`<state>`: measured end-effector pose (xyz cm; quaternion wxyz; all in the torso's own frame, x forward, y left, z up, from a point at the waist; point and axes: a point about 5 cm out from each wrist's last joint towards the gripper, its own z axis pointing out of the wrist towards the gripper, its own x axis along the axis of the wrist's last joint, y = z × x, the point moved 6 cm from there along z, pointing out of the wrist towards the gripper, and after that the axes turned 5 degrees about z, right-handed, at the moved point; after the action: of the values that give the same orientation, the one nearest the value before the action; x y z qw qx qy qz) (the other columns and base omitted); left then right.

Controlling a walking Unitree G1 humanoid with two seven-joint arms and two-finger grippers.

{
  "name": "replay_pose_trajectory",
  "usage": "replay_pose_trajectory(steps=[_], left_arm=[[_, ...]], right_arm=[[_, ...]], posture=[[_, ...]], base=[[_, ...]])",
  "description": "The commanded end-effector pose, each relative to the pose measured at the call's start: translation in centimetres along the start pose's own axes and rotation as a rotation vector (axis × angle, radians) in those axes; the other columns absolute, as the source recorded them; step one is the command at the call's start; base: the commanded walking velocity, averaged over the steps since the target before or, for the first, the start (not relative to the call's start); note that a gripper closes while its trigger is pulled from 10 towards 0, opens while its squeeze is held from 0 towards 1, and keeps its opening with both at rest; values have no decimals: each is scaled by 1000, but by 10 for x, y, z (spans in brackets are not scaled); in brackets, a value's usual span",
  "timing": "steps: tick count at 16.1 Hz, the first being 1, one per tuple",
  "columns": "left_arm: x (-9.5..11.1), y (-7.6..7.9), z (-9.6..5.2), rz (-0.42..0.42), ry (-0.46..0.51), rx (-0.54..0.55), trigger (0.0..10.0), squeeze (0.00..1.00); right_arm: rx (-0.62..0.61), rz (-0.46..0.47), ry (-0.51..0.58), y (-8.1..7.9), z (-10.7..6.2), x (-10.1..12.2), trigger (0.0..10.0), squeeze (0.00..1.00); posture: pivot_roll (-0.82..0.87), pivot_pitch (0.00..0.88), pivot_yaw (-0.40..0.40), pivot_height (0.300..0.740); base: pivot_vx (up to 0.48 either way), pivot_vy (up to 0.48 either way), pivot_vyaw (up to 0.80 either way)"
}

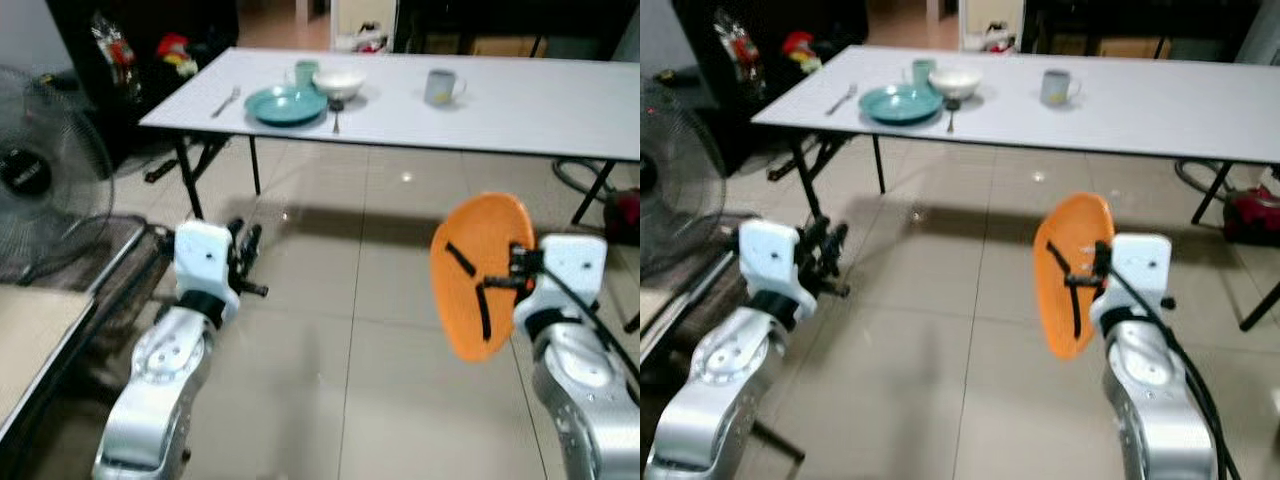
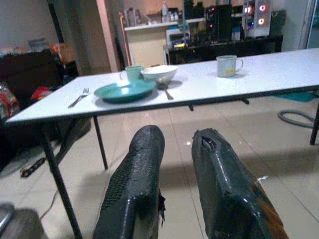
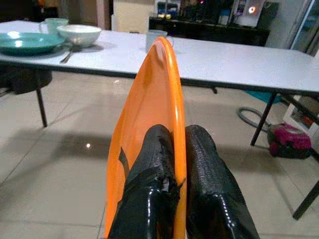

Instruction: Setting the table

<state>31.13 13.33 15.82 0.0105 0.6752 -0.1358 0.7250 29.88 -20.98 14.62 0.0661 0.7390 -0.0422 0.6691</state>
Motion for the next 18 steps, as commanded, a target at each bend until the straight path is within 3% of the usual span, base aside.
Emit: replay_pose_trajectory(steps=[1, 5, 10, 14, 18], left_arm=[[0, -4, 3, 13, 0, 1, 10000, 0], [0, -1, 7, 5, 7, -12, 10000, 0], [1, -7, 10, -29, 17, 24, 10000, 0], [3, -8, 9, -30, 21, 27, 10000, 0], [1, -14, 5, -23, 12, 38, 10000, 0]], right_arm=[[30, 18, 54, -8, -1, 15, 10000, 0], [36, 61, 66, -7, 0, 22, 10000, 0], [141, 48, 101, -22, 6, 35, 10000, 0], [154, -28, 131, -26, 14, 44, 10000, 0], [184, -19, 150, -31, 15, 48, 10000, 0]], posture=[[-56, 0, 26, 740], [-69, 0, 38, 740], [-61, 0, 23, 740], [-52, 0, 17, 740], [-43, 0, 18, 740]], base=[[368, 0, -800], [368, 0, -800], [374, 0, 0], [401, 0, 0], [415, 0, 0]])
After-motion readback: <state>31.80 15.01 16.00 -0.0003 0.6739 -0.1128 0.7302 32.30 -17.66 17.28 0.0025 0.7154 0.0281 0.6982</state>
